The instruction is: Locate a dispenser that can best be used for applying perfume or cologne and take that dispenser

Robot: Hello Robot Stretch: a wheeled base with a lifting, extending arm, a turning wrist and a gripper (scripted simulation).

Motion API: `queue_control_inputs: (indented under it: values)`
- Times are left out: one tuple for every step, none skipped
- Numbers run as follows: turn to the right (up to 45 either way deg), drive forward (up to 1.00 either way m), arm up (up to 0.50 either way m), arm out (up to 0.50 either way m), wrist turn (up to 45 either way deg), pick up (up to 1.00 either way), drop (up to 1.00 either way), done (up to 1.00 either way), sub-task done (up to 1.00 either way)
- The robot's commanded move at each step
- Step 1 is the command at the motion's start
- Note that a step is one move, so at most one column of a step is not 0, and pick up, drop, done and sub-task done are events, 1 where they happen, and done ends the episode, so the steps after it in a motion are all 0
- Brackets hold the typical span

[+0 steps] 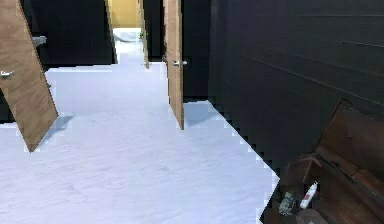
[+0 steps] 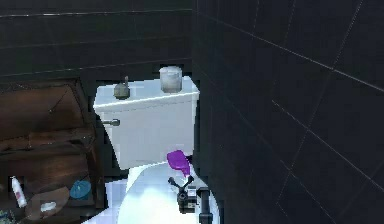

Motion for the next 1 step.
queue_control_inputs:
  values:
    - [0.0, 0.0, 0.1, 0.0, 0.0, 0.0, 0.0, 0.0, 0.0]
